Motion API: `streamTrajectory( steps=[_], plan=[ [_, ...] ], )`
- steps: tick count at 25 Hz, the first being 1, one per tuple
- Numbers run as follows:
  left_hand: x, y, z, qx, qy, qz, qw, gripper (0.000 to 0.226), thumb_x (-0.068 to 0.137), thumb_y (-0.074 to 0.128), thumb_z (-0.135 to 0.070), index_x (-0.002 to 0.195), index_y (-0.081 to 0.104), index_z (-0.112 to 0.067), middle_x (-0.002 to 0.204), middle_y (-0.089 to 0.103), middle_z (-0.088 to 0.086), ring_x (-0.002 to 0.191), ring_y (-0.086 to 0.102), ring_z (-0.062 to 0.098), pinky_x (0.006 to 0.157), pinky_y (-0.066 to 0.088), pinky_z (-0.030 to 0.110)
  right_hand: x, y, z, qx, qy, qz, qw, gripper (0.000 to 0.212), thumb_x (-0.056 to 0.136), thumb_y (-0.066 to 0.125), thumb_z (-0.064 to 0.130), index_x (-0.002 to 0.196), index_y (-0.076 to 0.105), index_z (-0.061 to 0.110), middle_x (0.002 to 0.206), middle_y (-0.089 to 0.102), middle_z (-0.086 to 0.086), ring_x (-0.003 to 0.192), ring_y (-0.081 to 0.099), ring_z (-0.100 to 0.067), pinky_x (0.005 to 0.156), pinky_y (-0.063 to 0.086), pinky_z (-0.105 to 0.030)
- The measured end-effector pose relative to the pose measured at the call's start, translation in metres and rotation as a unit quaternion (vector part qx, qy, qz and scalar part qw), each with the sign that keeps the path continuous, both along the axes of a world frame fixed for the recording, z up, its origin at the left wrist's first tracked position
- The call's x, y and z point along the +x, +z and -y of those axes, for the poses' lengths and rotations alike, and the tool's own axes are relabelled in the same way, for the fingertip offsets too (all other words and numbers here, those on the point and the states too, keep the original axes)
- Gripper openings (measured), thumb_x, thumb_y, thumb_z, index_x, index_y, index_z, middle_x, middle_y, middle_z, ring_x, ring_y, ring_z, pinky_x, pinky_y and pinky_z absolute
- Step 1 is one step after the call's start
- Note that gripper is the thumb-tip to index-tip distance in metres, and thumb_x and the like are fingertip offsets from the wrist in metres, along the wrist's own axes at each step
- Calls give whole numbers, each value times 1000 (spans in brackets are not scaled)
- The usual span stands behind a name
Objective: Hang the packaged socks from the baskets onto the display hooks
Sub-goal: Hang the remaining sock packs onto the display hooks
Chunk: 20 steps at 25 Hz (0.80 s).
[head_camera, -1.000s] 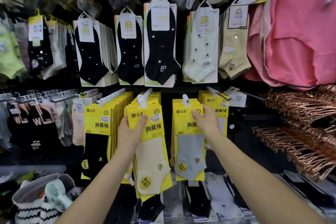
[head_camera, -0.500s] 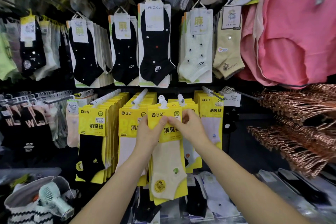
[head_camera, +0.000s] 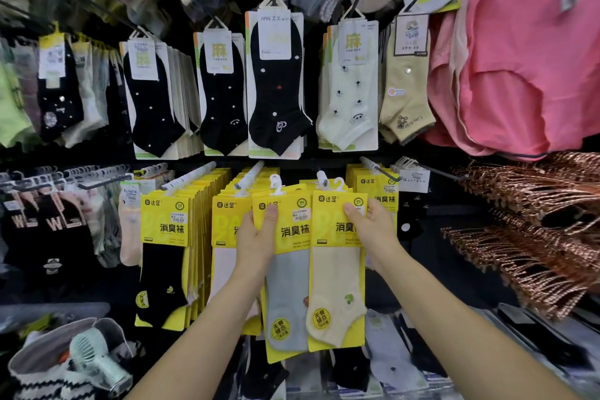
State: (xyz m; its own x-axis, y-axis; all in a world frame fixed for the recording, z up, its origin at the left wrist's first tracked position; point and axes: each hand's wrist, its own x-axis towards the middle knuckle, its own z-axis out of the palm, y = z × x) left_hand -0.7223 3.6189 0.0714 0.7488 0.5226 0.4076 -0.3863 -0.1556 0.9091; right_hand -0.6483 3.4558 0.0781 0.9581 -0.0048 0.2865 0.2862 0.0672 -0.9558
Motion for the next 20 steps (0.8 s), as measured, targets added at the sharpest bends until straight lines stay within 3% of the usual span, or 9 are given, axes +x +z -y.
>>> streamTrajectory(
  steps=[3,6,9,11,14,17,19,20],
  plan=[
    [-8,2,-16,19,29,5,999,63,93,48,-41,142,32,-5,137,44,2,110,38,4,92,28,22,6,5,-4,-34,-17,16,999,16,91,59,22,99,55,9,103,65,-11,100,62,-29,89,51,-49],
    [-16,3,-30,34,51,6,998,58,92,49,-43,137,41,-8,116,46,-11,103,46,2,90,33,23,10,6,-14,-100,-38,51,993,21,90,59,23,102,55,6,98,60,-7,96,58,-26,85,49,-42],
    [-18,1,-41,29,37,-6,999,42,90,49,-47,120,52,-18,119,60,-4,115,55,18,99,43,37,18,0,-23,-143,-51,27,988,49,90,59,29,127,45,-1,112,52,-9,108,50,-22,95,45,-39],
    [-18,-1,-42,25,30,-13,999,44,90,49,-48,121,53,-17,122,60,0,118,54,22,101,43,40,25,-3,-26,-147,-56,12,988,55,91,58,32,132,41,0,127,51,-12,118,49,-25,100,43,-41],
    [-17,-1,-35,40,18,-3,999,31,91,48,-45,113,54,-24,116,61,-6,117,54,20,94,42,32,31,-3,-29,-155,-64,2,986,55,91,57,34,133,41,2,136,48,-15,125,46,-31,101,42,-42],
    [-14,2,-25,30,16,-8,999,46,91,48,-45,125,47,-14,125,56,-9,126,46,19,99,40,26,30,-2,-28,-180,-83,-11,980,55,89,59,37,129,44,2,128,53,-14,114,52,-30,85,43,-36],
    [-11,4,-17,31,15,-12,999,43,92,48,-42,126,46,-17,111,54,-21,116,51,12,85,37,8,24,-4,-21,-173,-125,7,977,48,85,64,37,119,46,8,115,56,-9,100,54,-25,78,46,-35],
    [-10,5,-13,33,14,-11,999,43,93,48,-41,127,46,-16,100,50,-26,103,54,2,74,34,0,20,-6,-18,-161,-141,35,976,43,83,65,38,112,46,12,107,56,-6,95,54,-22,76,47,-35]
  ],
)
